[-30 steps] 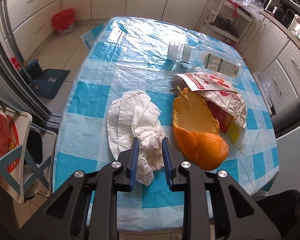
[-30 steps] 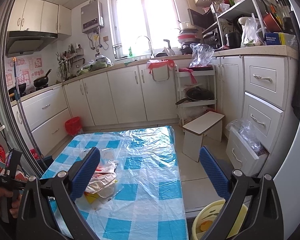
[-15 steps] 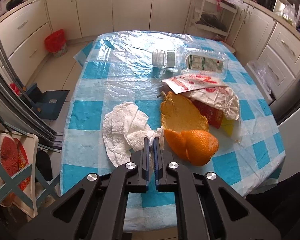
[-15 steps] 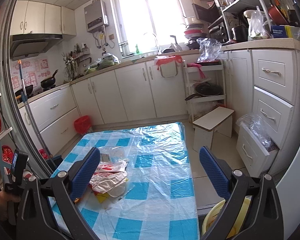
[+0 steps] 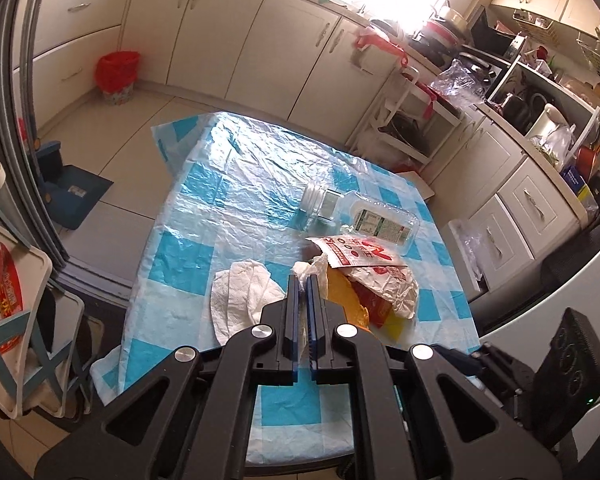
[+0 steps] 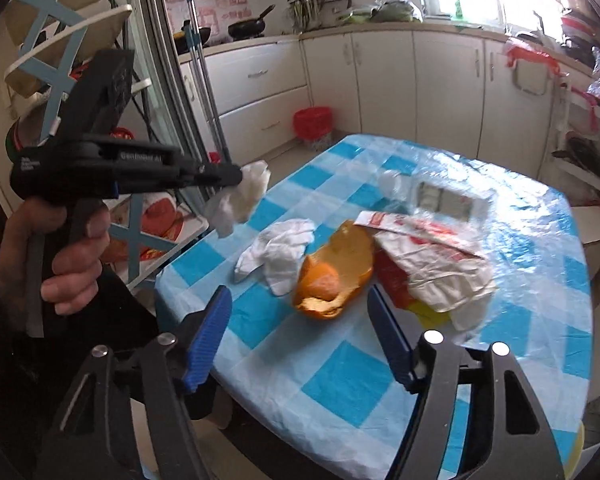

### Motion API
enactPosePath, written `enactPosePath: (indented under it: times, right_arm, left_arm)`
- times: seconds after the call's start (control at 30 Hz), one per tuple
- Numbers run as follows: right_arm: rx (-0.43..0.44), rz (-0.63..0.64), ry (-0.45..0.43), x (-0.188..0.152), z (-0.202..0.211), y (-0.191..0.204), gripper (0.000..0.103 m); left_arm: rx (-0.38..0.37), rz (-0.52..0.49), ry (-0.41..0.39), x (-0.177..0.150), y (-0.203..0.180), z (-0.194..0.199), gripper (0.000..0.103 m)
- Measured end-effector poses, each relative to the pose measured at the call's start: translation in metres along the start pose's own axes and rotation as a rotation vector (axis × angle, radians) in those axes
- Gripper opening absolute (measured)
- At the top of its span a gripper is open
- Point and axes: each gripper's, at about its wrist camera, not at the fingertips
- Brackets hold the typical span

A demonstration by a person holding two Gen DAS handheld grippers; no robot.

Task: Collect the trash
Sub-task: 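Grasp the small orange peel piece with the right gripper while the left holds the tissue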

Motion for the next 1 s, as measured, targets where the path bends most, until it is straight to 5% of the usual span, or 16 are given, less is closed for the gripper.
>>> enactPosePath:
  times: [0.2,0.6,0.77,0.87,1.0]
  right_arm:
    - [0.001,-0.073,0.025,0.007,-0.031,0.000,0.044]
    - [-0.112,-0.038,0.044,0.009,-0.043,-0.003,0.050]
    - [-0.119,-0.052,0.053,0.009,-0.043,-0.009,0.023]
    - [-0.135,-0.046,0.062,0.006,-0.042,-0.008,0.023]
    - [-0.151,-0.036,0.074,0.003,-0.045,-0.006,0.038]
  left_arm:
    - [-0.015,0.004,-0.007,0.004,0.007,0.004,0.004]
    - [-0.031,-0.034,0.003,0.006,-0.001,0.000,0.004]
    - [-0.033,-0.025,0.008,0.005,0.001,0.000,0.004]
    - [-0.032,-0.024,0.007,0.004,0.000,0.000,0.004]
    - [-0.031,-0.027,0.009,0.003,0.000,0.001,0.004]
Point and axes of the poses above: each gripper's, at about its wrist camera, not at the fingertips, and z roughly against the way its jaws point, y to its left, x to its top, and after that the axes turned 8 degrees about y, right-handed
